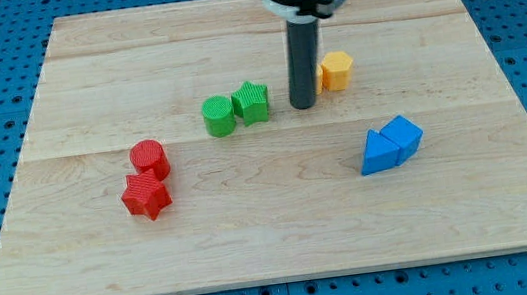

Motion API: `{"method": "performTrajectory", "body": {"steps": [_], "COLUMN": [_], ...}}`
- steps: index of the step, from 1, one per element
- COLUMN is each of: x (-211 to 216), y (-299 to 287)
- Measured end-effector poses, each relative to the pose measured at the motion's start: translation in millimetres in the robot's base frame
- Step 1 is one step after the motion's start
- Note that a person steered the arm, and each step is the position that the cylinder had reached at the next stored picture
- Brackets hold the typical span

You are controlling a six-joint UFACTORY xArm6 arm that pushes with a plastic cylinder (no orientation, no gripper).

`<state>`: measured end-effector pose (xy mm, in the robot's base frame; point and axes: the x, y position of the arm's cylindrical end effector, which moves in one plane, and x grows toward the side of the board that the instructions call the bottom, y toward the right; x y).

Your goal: Separate the green blocks from the red blocks

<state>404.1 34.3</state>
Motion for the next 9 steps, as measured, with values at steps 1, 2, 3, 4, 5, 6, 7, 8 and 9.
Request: {"method": "performTrajectory", "body": {"steps": [1, 2, 3, 4, 5, 6, 7, 8, 9], "x": [8, 18, 49, 58, 54, 31, 24, 19, 48], "y": [-58, -114, -86, -148, -193, -193, -186, -178, -169]}}
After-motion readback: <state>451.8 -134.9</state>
